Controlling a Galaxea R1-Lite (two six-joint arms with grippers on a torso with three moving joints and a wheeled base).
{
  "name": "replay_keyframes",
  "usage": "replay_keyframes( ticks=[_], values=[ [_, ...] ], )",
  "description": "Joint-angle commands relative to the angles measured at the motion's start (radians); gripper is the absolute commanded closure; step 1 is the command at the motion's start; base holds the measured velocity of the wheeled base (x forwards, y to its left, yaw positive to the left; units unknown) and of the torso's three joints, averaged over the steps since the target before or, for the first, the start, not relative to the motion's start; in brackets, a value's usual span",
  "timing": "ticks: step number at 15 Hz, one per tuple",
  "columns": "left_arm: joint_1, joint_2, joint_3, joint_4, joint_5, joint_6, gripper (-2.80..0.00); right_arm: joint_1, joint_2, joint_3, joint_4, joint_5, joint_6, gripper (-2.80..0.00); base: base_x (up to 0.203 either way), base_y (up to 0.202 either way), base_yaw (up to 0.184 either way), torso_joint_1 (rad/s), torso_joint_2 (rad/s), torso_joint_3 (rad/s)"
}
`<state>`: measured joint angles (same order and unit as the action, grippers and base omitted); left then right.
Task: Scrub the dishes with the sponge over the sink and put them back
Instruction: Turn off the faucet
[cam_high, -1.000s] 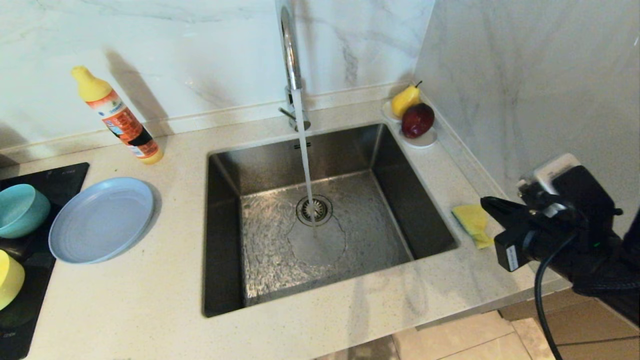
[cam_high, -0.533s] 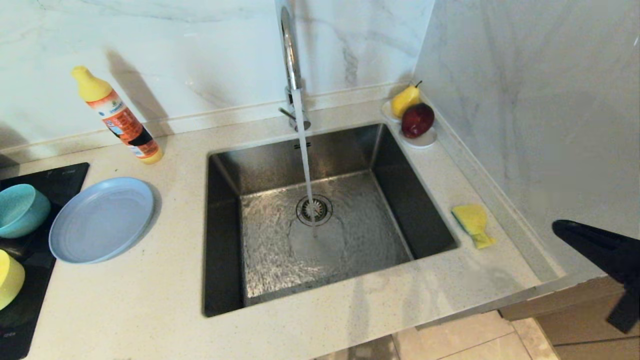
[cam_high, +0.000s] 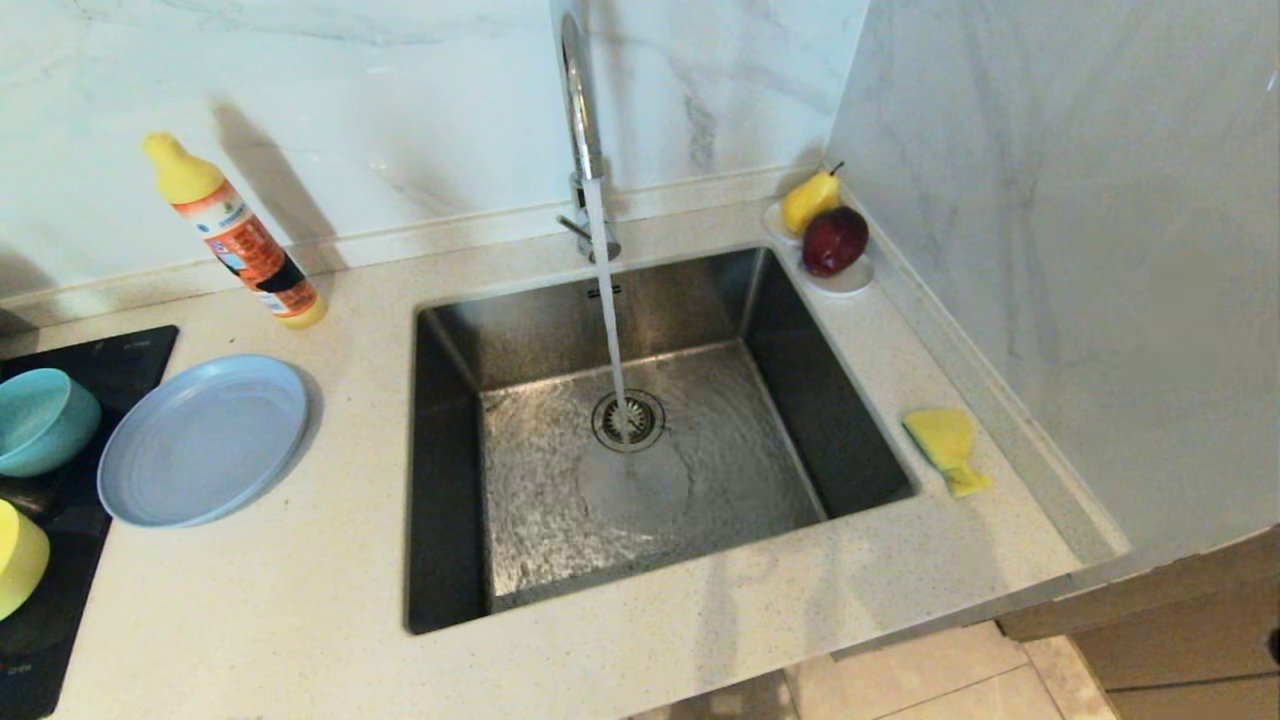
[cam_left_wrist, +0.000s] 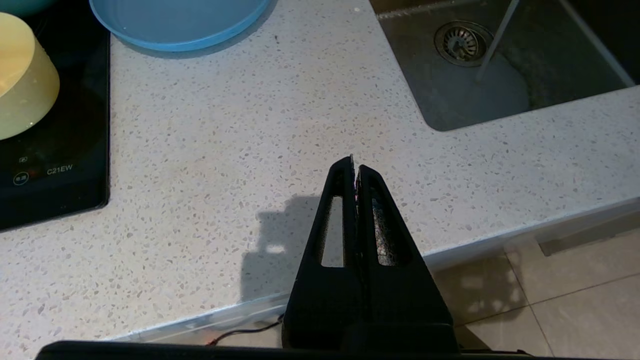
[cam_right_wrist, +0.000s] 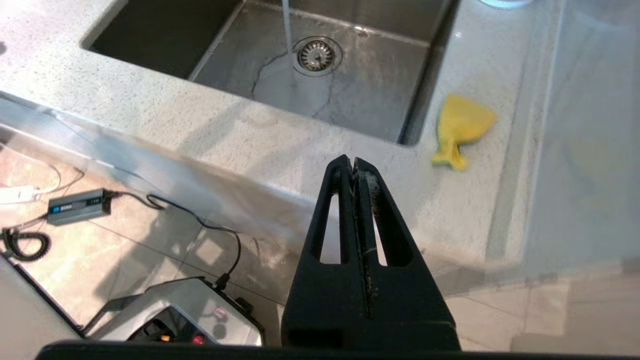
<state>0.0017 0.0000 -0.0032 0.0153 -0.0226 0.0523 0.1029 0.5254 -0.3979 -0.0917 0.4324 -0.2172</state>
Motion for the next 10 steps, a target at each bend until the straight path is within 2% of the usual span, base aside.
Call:
replay_keyframes(
  ticks=[1,3,5,7,10],
  values=[
    [0.0,0.002,0.0,0.0,0.0,0.0,0.0,-0.112,-0.172,0.06,0.018,0.034,0.0,0.0,0.0,0.0,0.0,0.0,0.0,0.0],
    [0.001,0.002,0.0,0.0,0.0,-0.001,0.0,-0.158,-0.25,0.149,0.011,0.034,-0.004,0.0,0.0,0.0,0.0,0.0,0.0,0.0],
    [0.0,0.002,0.0,0.0,0.0,-0.002,0.0,-0.162,-0.258,0.217,0.003,-0.061,-0.001,0.0,0.0,0.0,0.0,0.0,0.0,0.0],
    [0.001,0.002,0.0,0.0,0.004,-0.012,0.0,-0.148,-0.279,0.343,-0.03,-0.181,-0.011,0.0,0.0,0.0,0.0,0.0,0.0,0.0],
    [0.001,0.002,0.0,0.0,0.004,-0.019,0.0,-0.112,-0.435,0.386,-0.025,-0.272,-0.007,0.0,0.0,0.0,0.0,0.0,0.0,0.0]
  ],
)
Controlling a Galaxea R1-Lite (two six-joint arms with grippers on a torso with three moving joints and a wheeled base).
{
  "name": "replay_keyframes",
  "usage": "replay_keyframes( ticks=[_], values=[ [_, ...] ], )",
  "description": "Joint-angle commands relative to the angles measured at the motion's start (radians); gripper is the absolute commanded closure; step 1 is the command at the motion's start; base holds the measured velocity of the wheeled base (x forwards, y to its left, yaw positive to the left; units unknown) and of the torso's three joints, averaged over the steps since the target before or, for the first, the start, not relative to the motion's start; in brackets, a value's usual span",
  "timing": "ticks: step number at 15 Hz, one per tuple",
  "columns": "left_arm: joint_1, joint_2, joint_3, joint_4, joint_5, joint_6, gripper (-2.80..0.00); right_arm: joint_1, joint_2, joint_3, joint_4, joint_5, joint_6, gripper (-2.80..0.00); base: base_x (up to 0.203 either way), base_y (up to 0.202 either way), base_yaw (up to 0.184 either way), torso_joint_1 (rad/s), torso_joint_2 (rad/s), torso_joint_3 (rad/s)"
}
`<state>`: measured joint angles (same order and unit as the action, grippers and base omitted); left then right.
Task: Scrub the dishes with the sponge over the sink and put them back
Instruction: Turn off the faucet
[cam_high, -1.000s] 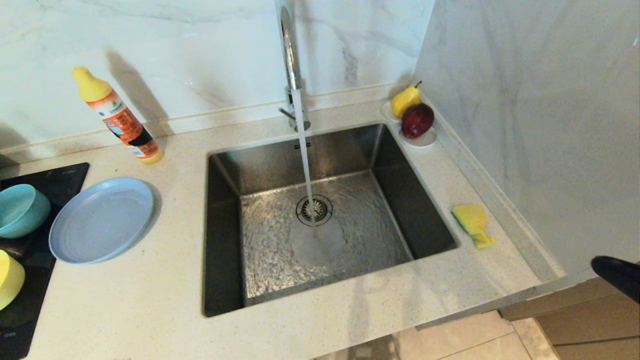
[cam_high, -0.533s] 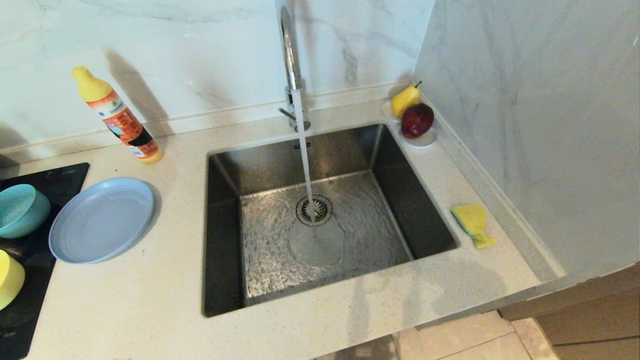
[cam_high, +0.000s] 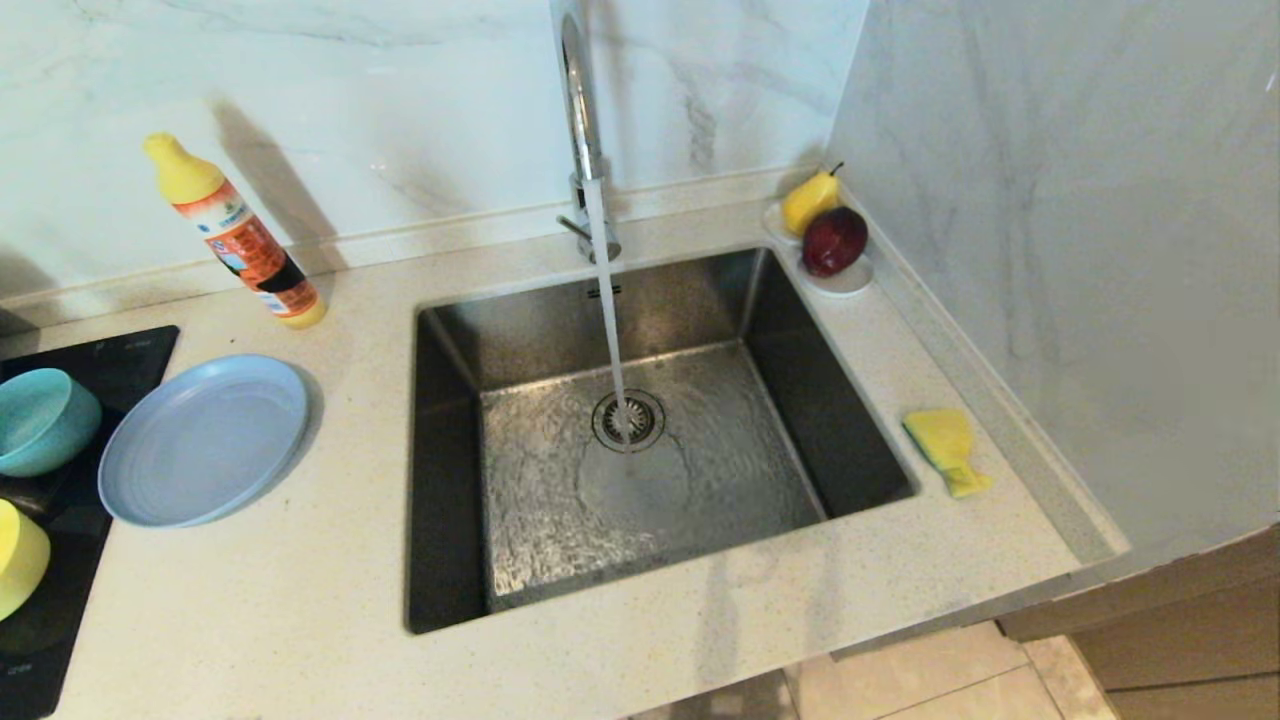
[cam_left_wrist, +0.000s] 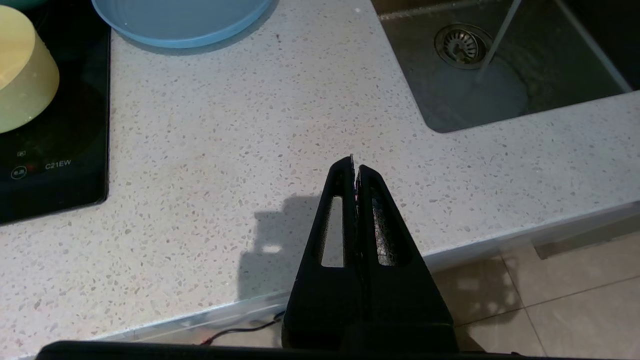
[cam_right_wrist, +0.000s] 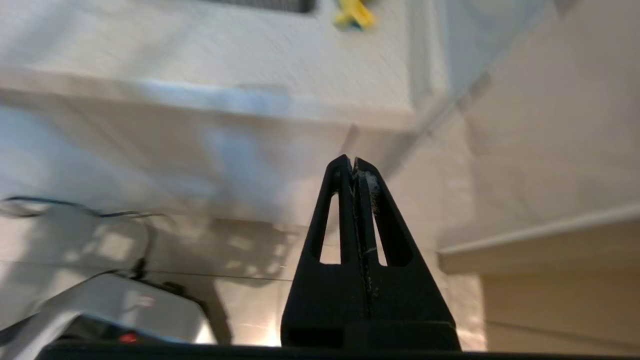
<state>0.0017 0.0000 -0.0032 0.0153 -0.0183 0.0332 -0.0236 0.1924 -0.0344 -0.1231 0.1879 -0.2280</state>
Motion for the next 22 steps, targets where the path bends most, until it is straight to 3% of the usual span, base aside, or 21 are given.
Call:
replay_keyframes(
  ticks=[1,2,3,5,8,11,14,22],
  values=[
    [0.0,0.002,0.0,0.0,0.0,-0.002,0.0,0.018,-0.15,0.025,0.025,-0.075,0.014,0.0,0.0,0.0,0.0,0.0,0.0,0.0],
    [0.0,0.002,0.0,0.0,0.001,-0.001,0.0,0.02,-0.189,0.029,0.045,-0.145,0.029,0.0,0.0,0.0,0.0,0.0,0.0,0.0],
    [0.001,0.002,0.0,0.0,0.001,-0.001,0.0,0.021,-0.196,0.032,0.058,-0.161,0.046,0.0,0.0,0.0,0.0,0.0,0.0,0.0],
    [0.001,0.002,0.0,0.0,0.0,-0.001,0.0,0.022,-0.192,0.033,0.063,-0.163,0.06,0.0,0.0,0.0,0.0,0.0,0.0,0.0],
    [0.0,0.002,0.0,0.0,0.001,-0.002,0.0,0.022,-0.192,0.03,0.132,-0.174,0.174,0.0,0.0,0.0,0.0,0.0,0.0,0.0],
    [0.0,0.002,0.0,0.0,0.0,-0.001,0.0,0.022,-0.192,0.03,0.13,-0.165,0.147,0.0,0.0,0.0,0.0,0.0,0.0,0.0],
    [0.0,0.002,0.0,-0.001,0.001,-0.002,0.0,0.022,-0.192,0.03,0.129,-0.171,0.182,0.0,0.0,0.0,0.0,0.0,0.0,0.0],
    [0.0,0.002,0.0,0.0,0.001,-0.002,0.0,0.022,-0.192,0.03,0.129,-0.171,0.182,0.0,0.0,0.0,0.0,0.0,0.0,0.0]
  ],
)
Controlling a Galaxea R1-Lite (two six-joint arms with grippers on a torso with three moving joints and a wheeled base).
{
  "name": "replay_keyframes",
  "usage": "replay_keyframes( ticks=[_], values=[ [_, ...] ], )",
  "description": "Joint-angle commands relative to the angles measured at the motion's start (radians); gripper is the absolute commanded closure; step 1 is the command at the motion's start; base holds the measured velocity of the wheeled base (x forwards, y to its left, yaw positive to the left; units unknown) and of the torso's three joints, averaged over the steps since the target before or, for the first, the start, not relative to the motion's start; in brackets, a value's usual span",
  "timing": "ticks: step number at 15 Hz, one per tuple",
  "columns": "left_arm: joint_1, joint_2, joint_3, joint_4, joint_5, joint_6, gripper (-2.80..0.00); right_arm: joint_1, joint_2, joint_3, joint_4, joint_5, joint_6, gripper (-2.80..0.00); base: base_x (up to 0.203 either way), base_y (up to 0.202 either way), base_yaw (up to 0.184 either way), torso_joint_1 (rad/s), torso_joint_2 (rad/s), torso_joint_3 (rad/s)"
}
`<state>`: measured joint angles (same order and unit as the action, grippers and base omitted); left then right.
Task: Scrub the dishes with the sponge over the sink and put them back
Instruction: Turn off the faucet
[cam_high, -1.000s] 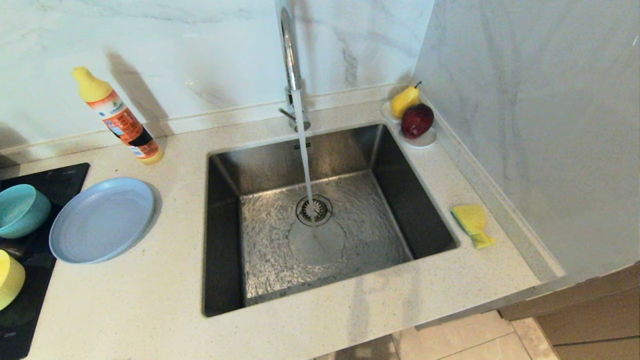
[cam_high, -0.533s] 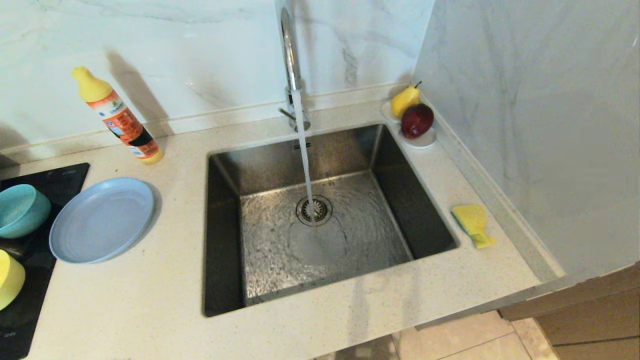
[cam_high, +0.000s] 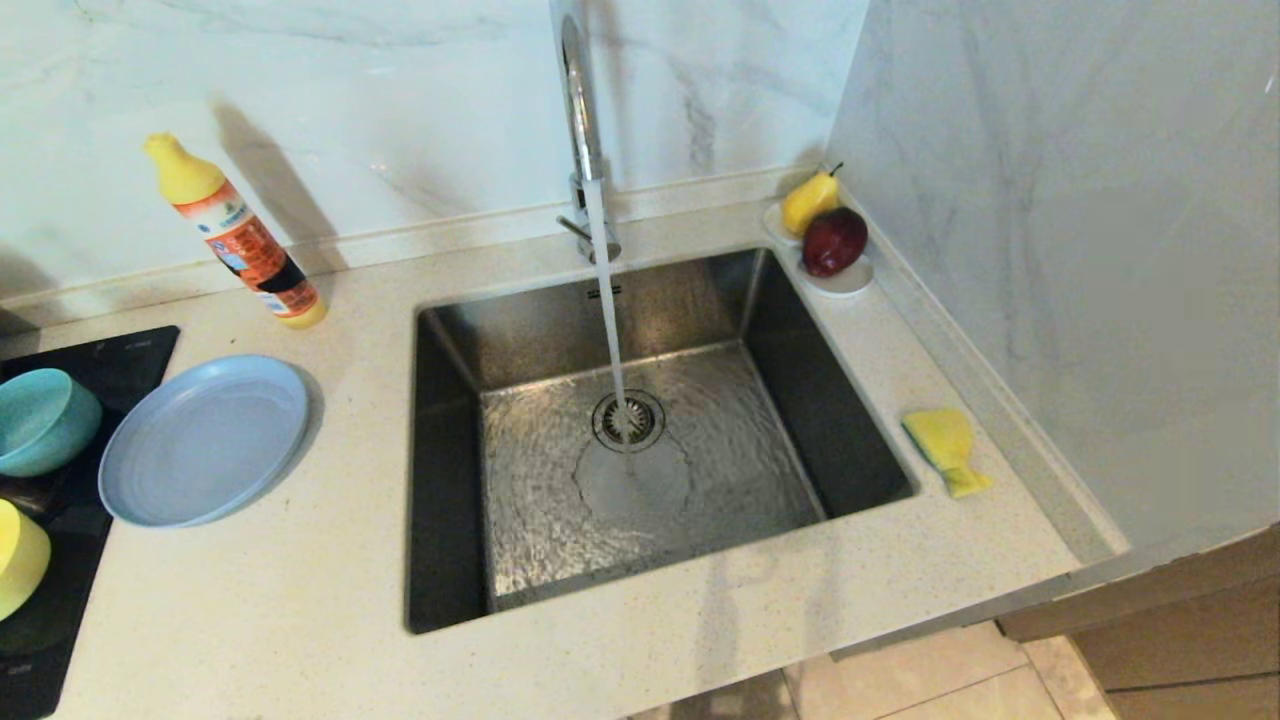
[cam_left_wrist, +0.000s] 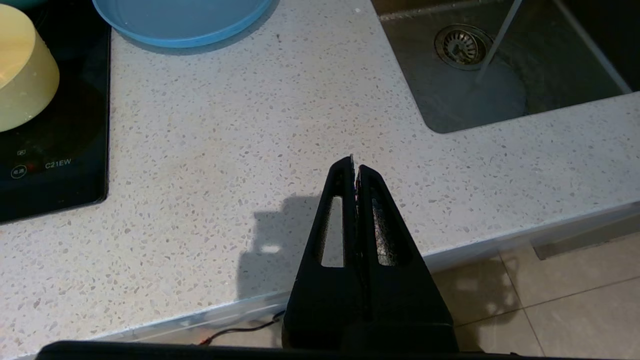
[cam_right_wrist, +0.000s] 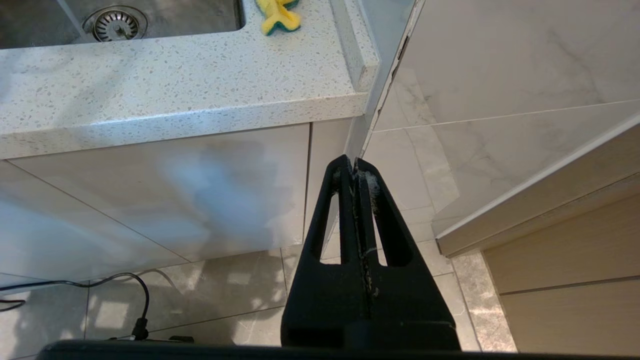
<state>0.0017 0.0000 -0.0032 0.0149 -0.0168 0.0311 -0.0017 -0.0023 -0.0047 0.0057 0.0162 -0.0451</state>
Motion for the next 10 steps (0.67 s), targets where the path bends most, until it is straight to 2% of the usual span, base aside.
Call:
replay_keyframes(
  ticks=[1,7,10],
  values=[
    [0.0,0.002,0.0,0.0,-0.001,0.001,0.0,0.0,0.003,0.0,0.0,0.001,0.0,0.0,0.0,0.0,0.0,0.0,0.0,0.0],
    [0.0,0.002,0.0,0.001,-0.002,0.005,0.0,0.0,0.003,0.0,0.0,0.001,0.001,0.0,0.0,0.0,0.0,0.0,0.0,0.0],
    [0.0,0.002,0.006,-0.006,0.001,0.029,0.0,0.0,0.003,0.0,0.0,0.001,0.001,0.0,0.0,0.0,0.0,0.0,0.0,0.0]
  ],
)
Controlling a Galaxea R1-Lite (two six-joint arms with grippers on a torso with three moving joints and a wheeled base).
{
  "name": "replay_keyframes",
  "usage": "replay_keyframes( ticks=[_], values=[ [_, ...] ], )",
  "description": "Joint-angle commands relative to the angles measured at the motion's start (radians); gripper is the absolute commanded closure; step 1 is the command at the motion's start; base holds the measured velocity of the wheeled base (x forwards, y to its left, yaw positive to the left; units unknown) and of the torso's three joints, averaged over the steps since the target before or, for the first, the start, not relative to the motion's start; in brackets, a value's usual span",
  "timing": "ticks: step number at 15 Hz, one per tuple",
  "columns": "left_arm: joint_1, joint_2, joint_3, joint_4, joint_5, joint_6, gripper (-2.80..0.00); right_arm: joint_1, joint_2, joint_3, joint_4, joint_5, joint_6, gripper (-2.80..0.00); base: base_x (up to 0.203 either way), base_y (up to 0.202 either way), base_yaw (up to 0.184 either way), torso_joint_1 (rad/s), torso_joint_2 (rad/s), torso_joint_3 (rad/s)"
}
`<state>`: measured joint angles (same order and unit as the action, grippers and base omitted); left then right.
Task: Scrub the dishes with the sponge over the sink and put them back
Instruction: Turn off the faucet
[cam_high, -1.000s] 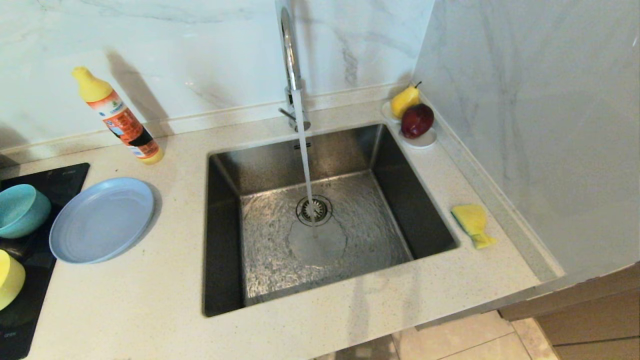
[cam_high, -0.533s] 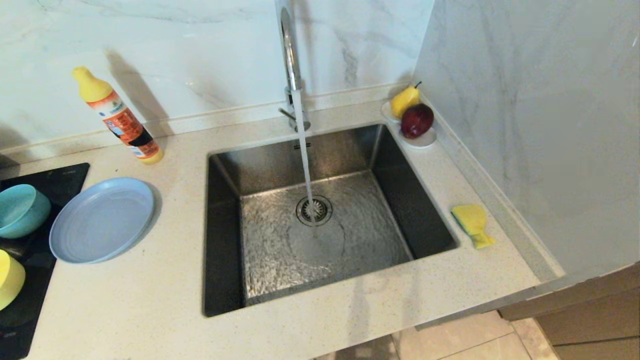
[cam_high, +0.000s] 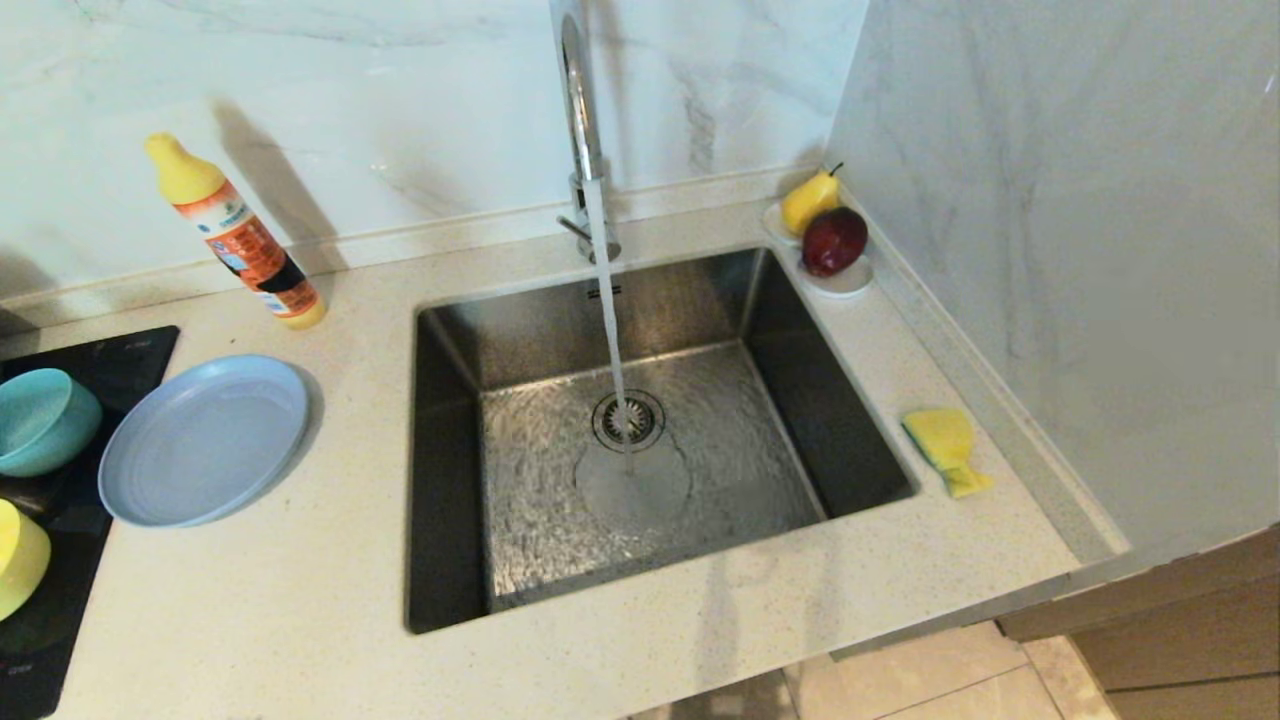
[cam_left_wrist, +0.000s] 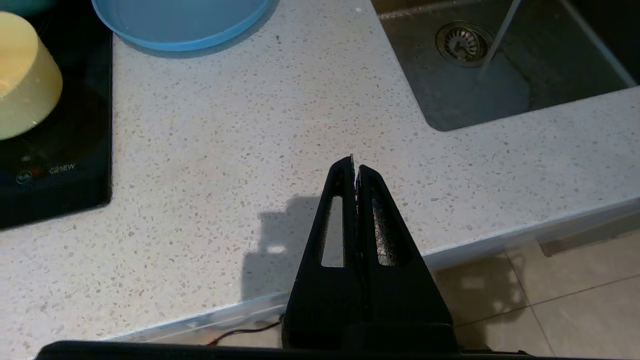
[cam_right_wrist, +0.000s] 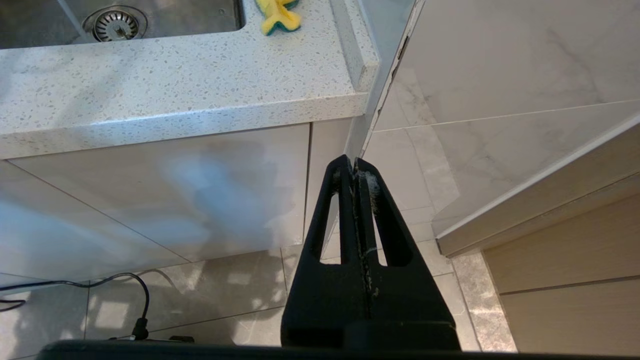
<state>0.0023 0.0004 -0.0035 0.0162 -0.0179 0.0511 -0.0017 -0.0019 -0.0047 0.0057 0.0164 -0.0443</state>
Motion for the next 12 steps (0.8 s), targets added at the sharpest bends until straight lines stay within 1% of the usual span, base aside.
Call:
replay_keyframes(
  ticks=[1,2,3,4,5,7,8,9,10,11,12],
  values=[
    [0.001,0.001,0.01,-0.021,0.001,0.012,0.0,0.0,0.002,0.0,0.0,0.0,-0.002,0.0,0.0,0.0,0.0,0.0,0.0,0.0],
    [0.0,0.001,0.011,-0.028,0.0,0.002,0.0,0.0,0.002,0.0,0.0,0.0,-0.001,0.0,0.0,0.0,0.0,0.0,0.0,0.0],
    [0.001,0.001,0.009,-0.025,0.014,-0.003,0.0,0.0,0.002,0.0,0.0,0.0,-0.001,0.0,0.0,0.0,0.0,0.0,0.0,0.0],
    [0.001,0.001,0.004,-0.031,0.042,-0.015,0.0,0.0,0.002,0.0,0.0,0.0,0.0,0.0,0.0,0.0,0.0,0.0,0.0,0.0],
    [0.001,0.006,-0.036,-0.029,0.041,-0.017,0.0,0.0,0.002,0.0,0.0,0.0,0.0,0.0,0.0,0.0,0.0,0.0,0.0,0.0],
    [0.0,0.071,-0.208,-0.005,0.02,-0.021,0.0,0.0,0.002,0.0,0.0,0.0,0.0,0.0,0.0,0.0,0.0,0.0,0.0,0.0],
    [0.0,0.153,-0.312,0.007,-0.01,-0.025,0.0,0.0,0.003,0.0,0.0,0.0,0.0,0.0,0.0,0.0,0.0,0.0,0.0,0.0],
    [0.0,0.259,-0.433,0.018,-0.055,-0.036,0.0,0.0,0.002,0.0,0.0,0.0,0.0,0.0,0.0,0.0,0.0,0.0,0.0,0.0],
    [0.0,0.362,-0.518,0.026,-0.104,-0.053,0.0,0.0,0.003,0.0,0.0,0.0,0.0,0.0,0.0,0.0,0.0,0.0,0.0,0.0],
    [0.0,0.477,-0.599,0.04,-0.165,-0.075,0.0,0.0,0.002,0.0,0.0,0.0,0.0,0.0,0.0,0.0,0.0,0.0,0.0,0.0],
    [0.0,0.597,-0.684,0.063,-0.242,-0.099,0.0,0.0,0.002,0.0,0.0,0.0,0.0,0.0,0.0,0.0,0.0,0.0,0.0,0.0]
  ],
)
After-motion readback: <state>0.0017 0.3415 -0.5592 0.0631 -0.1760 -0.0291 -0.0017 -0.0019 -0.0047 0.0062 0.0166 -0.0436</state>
